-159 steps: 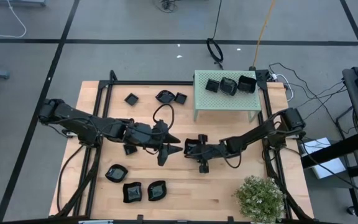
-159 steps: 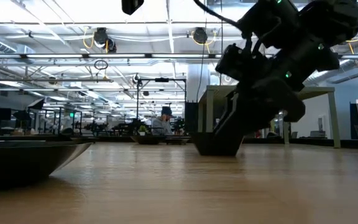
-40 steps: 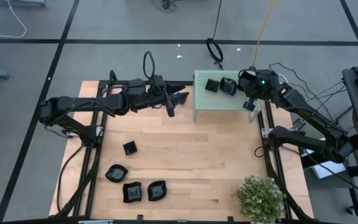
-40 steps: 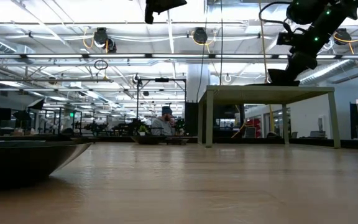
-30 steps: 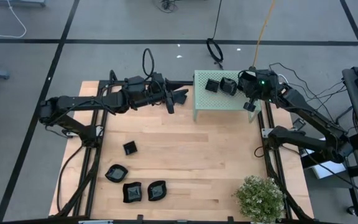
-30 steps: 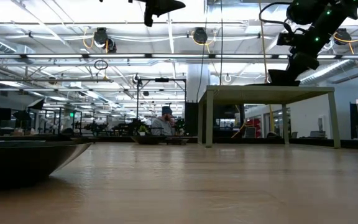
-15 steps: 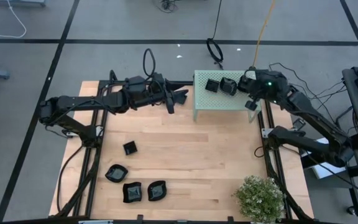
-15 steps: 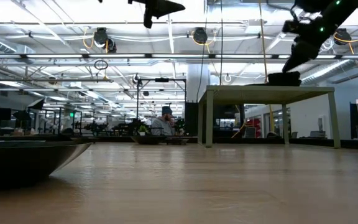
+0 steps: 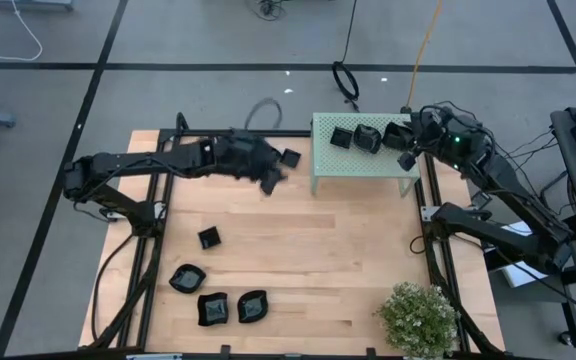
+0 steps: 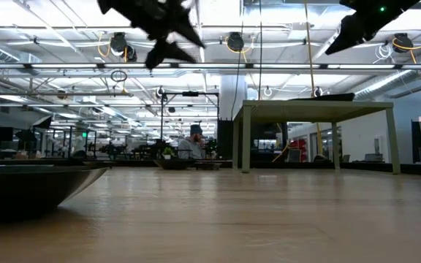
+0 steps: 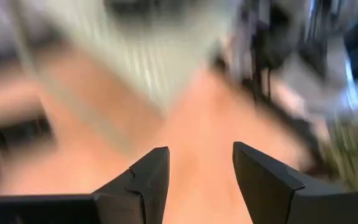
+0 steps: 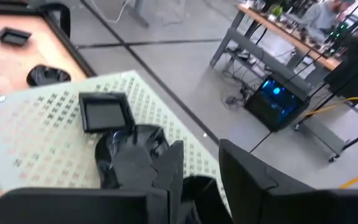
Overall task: Pick & Place Mini shaped plates
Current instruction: Move the bottom square plate to the center of the table
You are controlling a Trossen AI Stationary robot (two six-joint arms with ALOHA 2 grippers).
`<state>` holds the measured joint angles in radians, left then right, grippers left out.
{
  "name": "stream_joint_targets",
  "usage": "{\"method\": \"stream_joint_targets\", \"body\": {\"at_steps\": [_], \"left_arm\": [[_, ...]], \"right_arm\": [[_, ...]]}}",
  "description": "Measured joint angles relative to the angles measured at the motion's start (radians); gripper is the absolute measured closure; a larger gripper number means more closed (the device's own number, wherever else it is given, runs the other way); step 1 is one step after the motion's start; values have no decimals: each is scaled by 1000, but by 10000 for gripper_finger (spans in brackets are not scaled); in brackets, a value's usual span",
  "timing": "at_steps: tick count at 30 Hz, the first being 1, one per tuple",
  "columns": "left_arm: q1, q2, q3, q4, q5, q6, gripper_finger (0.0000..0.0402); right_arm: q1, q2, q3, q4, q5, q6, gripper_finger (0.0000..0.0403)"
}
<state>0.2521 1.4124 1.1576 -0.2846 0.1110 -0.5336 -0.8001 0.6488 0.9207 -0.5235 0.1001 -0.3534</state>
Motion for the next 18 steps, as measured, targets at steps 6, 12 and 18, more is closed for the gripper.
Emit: {"method": "stream_joint_targets", "body": {"at_steps": [6,12,18], "left_arm": [[-93,0,0,-536,168,-19,220],[-256,0,-45,-867,91,-65,220],[-402,0,-190,-846,73,-255,220]], "right_arm": [[0,5,0,112,0,1,313],[0,5,0,232,0,1,314],[0,6,0,235,0,-7,314]]}}
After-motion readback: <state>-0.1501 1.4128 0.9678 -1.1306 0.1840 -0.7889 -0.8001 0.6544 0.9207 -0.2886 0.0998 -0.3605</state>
